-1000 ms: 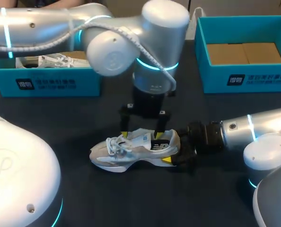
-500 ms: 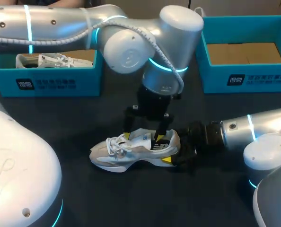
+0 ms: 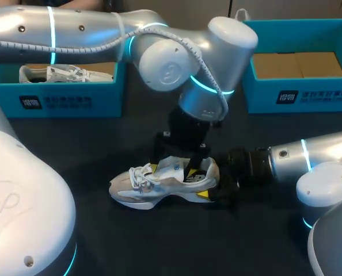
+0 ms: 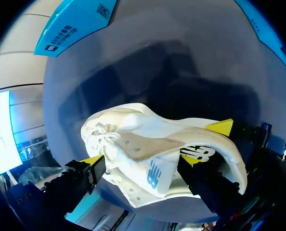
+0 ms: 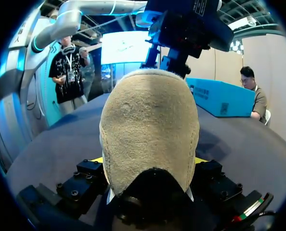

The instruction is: Take the shoe out of the shoebox, open the shoe tongue, remove and reinsert the insole, then place the shoe into the shoebox

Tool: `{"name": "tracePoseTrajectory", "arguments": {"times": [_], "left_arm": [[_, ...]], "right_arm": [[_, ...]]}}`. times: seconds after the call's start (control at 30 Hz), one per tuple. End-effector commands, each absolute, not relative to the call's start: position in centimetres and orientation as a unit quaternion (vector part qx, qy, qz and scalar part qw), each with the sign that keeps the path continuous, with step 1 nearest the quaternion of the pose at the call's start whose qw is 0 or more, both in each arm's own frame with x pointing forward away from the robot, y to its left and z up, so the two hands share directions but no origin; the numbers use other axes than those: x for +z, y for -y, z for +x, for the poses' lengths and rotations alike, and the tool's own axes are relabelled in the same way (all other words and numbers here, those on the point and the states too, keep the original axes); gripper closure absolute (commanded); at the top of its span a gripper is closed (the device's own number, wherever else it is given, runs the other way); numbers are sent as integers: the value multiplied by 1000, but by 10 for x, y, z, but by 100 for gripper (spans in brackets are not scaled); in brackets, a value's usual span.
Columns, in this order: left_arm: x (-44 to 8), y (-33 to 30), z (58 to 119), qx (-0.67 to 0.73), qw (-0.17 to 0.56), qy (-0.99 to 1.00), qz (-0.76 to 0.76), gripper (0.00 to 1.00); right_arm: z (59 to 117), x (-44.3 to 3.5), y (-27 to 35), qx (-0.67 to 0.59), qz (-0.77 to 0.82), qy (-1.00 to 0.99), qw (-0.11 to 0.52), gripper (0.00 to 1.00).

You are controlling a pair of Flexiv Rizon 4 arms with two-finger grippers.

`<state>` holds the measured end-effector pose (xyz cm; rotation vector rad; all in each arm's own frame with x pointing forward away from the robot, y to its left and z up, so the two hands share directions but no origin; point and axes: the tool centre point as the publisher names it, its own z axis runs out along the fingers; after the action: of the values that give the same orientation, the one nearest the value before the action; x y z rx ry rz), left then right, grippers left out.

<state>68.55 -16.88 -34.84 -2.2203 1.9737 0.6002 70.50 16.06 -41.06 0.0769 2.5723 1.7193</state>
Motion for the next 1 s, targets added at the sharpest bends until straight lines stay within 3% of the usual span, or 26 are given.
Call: {"name": "tracePoseTrajectory", "arguments": {"times": [0.03,0.1,0.23,0.3,0.37,0.43,0.47,0.83,0.9,1.0], "left_arm": [[-349,166,683,198,57,-652,-730,1],[-348,165,682,200,56,-654,-728,9],[-345,161,683,200,54,-654,-728,16],[-343,160,682,198,55,-655,-727,24],[-341,159,680,194,58,-658,-725,41],[-340,158,679,191,60,-659,-725,43],[-338,157,679,187,60,-660,-725,51],[-326,151,675,163,58,-667,-724,51],[-325,149,675,159,56,-666,-726,57],[-324,145,675,152,55,-664,-730,58]], "right_arm": [[705,-409,-162,553,25,-833,23,100],[705,-409,-162,553,25,-833,23,100],[705,-409,-162,553,25,-833,23,100],[705,-409,-162,553,25,-833,23,100],[705,-409,-162,553,25,-833,23,100],[705,-409,-162,553,25,-833,23,100],[705,-409,-162,553,25,-833,23,100],[705,-409,-162,553,25,-833,23,100],[705,-409,-162,553,25,-833,23,100],[705,-409,-162,553,25,-833,23,100]]}}
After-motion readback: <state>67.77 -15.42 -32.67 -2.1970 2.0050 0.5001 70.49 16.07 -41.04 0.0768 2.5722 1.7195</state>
